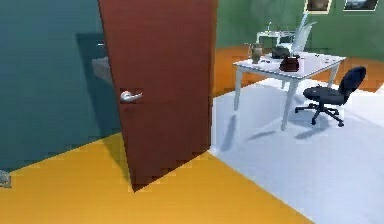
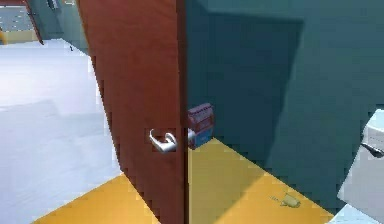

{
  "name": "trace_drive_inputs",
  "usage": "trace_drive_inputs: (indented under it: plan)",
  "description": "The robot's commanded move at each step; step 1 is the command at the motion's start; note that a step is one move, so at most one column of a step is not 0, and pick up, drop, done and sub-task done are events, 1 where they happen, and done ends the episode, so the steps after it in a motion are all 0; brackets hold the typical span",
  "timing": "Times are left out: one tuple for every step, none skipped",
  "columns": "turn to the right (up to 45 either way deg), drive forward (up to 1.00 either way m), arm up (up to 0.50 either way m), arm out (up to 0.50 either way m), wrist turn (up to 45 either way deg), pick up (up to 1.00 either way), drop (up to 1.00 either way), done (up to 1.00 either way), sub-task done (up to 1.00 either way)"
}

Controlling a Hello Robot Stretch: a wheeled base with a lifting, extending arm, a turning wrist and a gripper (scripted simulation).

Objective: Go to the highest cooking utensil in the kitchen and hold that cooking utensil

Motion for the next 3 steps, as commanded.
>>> trace_drive_inputs:
  plan:
    - [36.0,0.0,0.0,0.0,0.0,0.0,0.0,0.0,0.0]
    - [0.0,1.0,0.0,0.0,0.0,0.0,0.0,0.0,0.0]
    - [0.0,0.75,0.0,0.0,0.0,0.0,0.0,0.0,0.0]
